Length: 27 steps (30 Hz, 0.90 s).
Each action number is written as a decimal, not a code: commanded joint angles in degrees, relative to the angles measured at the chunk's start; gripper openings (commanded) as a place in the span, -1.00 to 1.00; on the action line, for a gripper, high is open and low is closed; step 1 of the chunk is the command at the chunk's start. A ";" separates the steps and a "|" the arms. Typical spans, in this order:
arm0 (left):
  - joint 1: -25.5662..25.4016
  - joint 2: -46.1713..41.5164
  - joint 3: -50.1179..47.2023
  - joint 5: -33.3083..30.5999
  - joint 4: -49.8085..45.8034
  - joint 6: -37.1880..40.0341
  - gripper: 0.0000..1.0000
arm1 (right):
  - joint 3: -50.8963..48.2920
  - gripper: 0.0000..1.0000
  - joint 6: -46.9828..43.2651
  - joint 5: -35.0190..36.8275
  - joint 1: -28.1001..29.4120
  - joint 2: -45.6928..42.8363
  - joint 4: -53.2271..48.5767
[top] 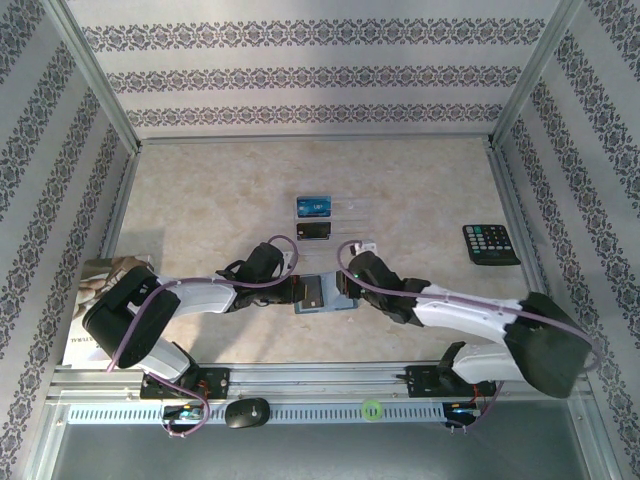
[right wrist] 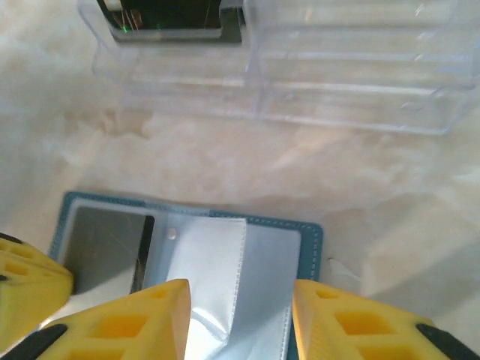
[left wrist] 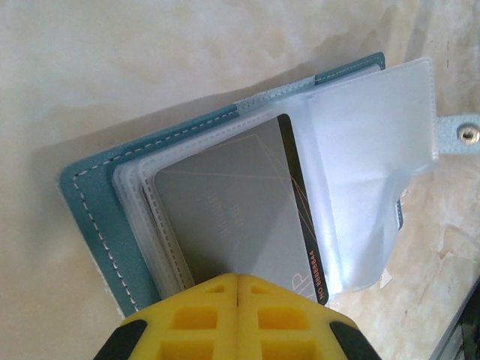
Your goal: Take the credit cards out of the card holder
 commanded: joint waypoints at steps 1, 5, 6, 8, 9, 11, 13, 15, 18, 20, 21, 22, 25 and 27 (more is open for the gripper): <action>-0.85 0.95 0.23 0.52 -3.77 1.78 -1.00 | 0.95 -0.15 -0.93 -8.15 -1.55 -3.50 2.23; -0.85 1.41 0.63 0.82 -3.42 2.07 -1.00 | 8.16 -0.24 -0.53 -27.76 -4.18 4.25 1.45; -0.87 1.45 0.58 0.80 -3.34 1.97 -1.00 | 8.98 -0.25 0.02 -30.66 -4.20 6.32 2.24; -0.85 1.52 0.55 0.87 -3.09 2.09 -1.00 | 10.61 -0.29 1.18 -33.88 -4.28 10.76 2.03; -0.86 1.44 0.58 1.04 -3.19 2.24 -1.00 | 11.03 -0.32 1.61 -34.27 -4.41 12.42 1.79; -0.87 1.43 1.01 1.09 -3.77 2.67 -1.00 | 11.88 -0.36 2.16 -33.22 -4.39 15.42 -0.58; -0.85 1.39 1.16 1.07 -4.16 2.84 -1.00 | 11.78 -0.40 3.06 -30.64 -4.48 16.61 -3.07; -0.85 1.39 1.19 1.13 -4.21 2.87 -1.00 | 10.05 -0.44 4.56 -27.28 -4.76 15.31 -4.25; -0.86 1.59 1.23 1.10 -4.31 2.93 -1.00 | 5.43 -0.46 7.22 -22.15 -6.16 10.16 -4.94; -0.85 2.07 1.45 1.30 -4.31 2.95 -1.00 | 3.40 -0.48 8.22 -19.33 -7.23 7.13 -6.90; -0.80 2.34 1.58 1.33 -4.37 3.02 -1.00 | 3.08 -0.50 8.46 -18.25 -7.62 6.38 -8.47; -0.76 2.62 1.79 1.29 -4.47 3.10 -1.00 | 2.97 -0.53 8.66 -17.06 -8.19 5.76 -10.29; -0.77 3.18 1.97 1.27 -4.48 3.49 -1.00 | 2.79 -0.55 7.46 -14.64 -8.55 2.76 -11.91; -0.77 3.43 2.31 1.14 -4.84 3.80 -1.00 | 3.29 -0.52 5.01 -15.06 -8.29 0.05 -10.86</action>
